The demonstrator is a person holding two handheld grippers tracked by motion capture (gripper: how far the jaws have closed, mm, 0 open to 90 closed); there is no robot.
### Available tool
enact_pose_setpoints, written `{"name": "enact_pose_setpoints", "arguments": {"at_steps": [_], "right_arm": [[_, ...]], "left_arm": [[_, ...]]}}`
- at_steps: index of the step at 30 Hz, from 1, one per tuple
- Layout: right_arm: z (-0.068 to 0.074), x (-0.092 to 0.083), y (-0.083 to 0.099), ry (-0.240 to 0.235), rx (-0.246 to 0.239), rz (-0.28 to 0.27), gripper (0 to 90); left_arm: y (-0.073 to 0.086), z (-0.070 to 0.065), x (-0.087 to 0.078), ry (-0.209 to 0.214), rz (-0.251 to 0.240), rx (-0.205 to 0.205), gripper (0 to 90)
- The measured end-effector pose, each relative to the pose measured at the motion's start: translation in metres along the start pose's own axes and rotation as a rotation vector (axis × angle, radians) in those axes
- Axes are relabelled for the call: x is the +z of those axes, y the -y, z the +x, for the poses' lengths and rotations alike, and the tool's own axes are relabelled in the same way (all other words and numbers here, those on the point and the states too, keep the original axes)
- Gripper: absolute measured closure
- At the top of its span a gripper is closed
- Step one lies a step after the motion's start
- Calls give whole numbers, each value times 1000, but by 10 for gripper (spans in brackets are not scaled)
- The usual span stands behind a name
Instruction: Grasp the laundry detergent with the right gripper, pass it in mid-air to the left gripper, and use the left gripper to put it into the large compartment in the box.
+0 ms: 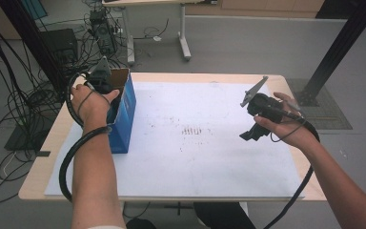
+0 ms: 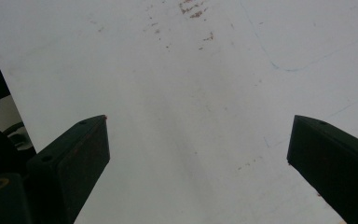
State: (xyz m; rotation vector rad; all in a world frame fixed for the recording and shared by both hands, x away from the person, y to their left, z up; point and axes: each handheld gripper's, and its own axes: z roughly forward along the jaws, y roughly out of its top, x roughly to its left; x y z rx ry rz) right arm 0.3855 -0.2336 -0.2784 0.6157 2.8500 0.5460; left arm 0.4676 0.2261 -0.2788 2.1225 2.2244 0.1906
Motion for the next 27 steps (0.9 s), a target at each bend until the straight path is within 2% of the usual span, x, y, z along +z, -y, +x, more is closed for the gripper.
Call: {"name": "enact_pose_setpoints", "arguments": {"at_steps": [27], "right_arm": [[-2, -3, -3, 9, -16, 16, 57]], "left_arm": [[2, 2, 0, 5, -10, -6, 364]]}}
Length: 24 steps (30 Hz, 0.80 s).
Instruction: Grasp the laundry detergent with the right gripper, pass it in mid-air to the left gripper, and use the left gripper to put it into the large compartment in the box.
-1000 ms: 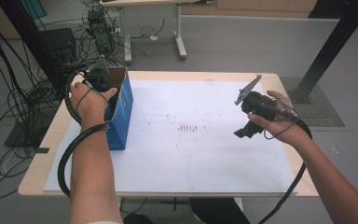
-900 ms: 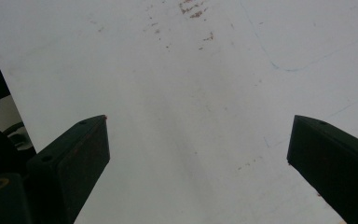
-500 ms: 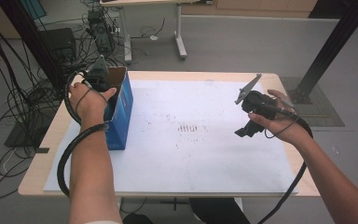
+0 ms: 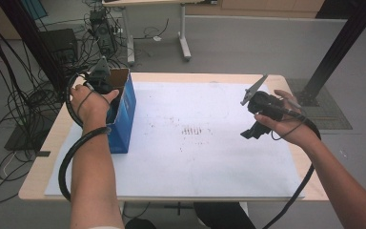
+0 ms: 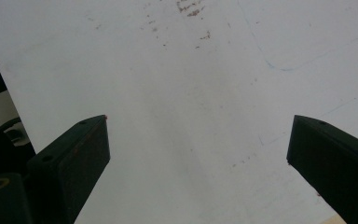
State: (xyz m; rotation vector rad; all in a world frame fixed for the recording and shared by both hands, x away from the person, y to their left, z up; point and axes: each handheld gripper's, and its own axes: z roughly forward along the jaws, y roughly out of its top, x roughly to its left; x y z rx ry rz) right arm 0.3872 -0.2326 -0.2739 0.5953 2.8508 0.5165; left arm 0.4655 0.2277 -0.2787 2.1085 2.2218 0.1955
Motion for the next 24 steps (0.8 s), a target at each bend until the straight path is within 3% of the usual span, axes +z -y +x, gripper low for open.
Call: {"name": "enact_pose_setpoints", "arguments": {"at_steps": [24], "right_arm": [[0, -2, 0, 7, -4, 2, 57]], "left_arm": [[0, -3, 0, -4, -3, 2, 362]]}}
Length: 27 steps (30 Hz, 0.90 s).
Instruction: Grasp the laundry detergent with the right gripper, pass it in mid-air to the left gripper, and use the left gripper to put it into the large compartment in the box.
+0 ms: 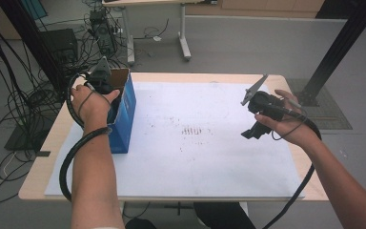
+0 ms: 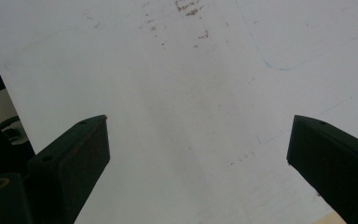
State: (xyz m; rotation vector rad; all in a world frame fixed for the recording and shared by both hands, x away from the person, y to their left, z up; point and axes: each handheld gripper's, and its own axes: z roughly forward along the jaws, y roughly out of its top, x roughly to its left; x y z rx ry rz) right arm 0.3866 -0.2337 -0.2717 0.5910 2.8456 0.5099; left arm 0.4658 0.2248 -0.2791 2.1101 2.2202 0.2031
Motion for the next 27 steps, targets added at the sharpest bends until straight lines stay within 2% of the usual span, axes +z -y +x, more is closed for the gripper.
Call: {"name": "enact_pose_setpoints", "arguments": {"at_steps": [27], "right_arm": [[1, -2, -4, 3, -10, -2, 57]], "left_arm": [[1, 0, 1, 13, -6, 1, 359]]}}
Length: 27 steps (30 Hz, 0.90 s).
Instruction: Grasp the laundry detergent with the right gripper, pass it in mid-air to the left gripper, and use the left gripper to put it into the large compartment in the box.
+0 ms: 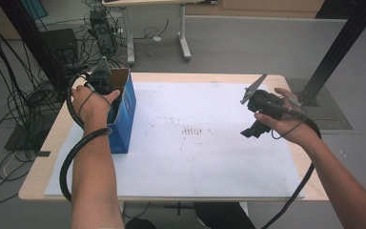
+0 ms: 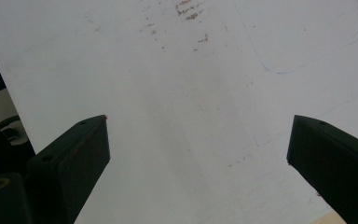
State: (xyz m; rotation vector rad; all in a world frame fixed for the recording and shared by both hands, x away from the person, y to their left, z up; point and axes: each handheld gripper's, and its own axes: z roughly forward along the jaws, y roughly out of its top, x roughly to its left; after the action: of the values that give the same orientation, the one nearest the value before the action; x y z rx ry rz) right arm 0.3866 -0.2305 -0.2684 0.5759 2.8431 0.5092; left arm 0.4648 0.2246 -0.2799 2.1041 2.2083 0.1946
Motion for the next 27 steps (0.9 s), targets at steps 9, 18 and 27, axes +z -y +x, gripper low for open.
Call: {"name": "enact_pose_setpoints", "arguments": {"at_steps": [9, 18, 27], "right_arm": [[-1, -1, 1, 1, 4, 7, 57], [-1, -1, 0, -2, 4, 9, 56], [-1, -1, 0, -1, -1, 5, 56]], "left_arm": [[0, 0, 0, -2, 0, 2, 359], [0, 0, 0, -2, -1, 4, 359], [0, -1, 0, 1, -2, 5, 359]]}}
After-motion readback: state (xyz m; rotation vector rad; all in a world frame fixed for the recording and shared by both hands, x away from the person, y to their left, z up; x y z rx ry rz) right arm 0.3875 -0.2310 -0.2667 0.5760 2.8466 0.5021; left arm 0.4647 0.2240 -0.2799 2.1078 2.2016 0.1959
